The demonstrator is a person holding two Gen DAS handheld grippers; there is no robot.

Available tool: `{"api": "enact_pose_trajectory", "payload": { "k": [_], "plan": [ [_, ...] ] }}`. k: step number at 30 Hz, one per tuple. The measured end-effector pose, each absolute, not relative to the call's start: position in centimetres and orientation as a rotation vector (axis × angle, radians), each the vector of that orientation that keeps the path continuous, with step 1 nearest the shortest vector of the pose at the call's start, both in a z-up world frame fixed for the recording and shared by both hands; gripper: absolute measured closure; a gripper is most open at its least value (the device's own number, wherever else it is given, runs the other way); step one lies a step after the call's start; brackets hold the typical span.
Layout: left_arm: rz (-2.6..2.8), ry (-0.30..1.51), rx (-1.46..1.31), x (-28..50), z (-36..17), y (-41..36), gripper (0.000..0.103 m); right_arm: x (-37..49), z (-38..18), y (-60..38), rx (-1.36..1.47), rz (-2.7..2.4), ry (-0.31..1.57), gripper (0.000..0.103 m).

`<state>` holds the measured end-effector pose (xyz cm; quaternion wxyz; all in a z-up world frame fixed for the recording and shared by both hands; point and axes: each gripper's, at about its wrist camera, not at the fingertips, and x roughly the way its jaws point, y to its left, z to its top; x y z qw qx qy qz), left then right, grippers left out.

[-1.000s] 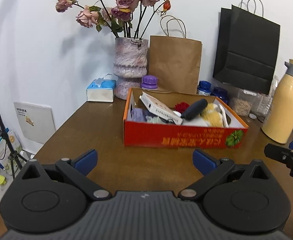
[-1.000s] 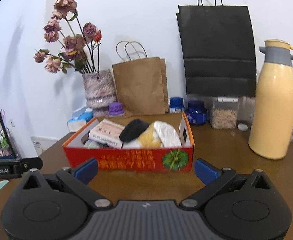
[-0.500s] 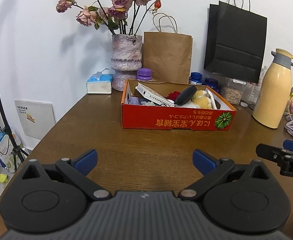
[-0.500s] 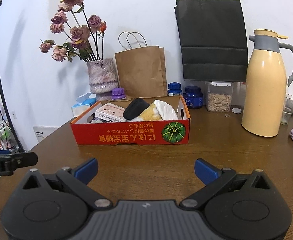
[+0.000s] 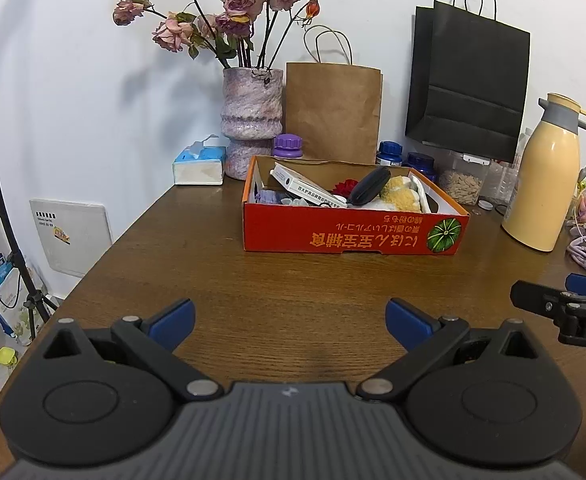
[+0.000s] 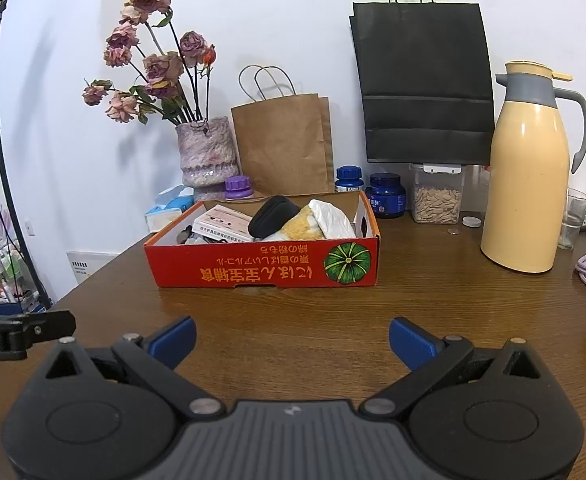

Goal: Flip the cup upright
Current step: 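Lift both tools out of the box and move back over the table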

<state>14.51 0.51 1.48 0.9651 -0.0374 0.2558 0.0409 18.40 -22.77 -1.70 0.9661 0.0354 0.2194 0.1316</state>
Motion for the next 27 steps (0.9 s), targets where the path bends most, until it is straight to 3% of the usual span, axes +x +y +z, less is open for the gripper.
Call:
{"api": "enact_pose_trajectory", "payload": {
  "k": [27],
  "plan": [
    [0.081, 0.519, -0.076, 13.72, 1.30, 0.64, 0.000, 18.22, -1.92, -22.41, 0.054, 0.268, 0.453, 0.000]
  ]
}}
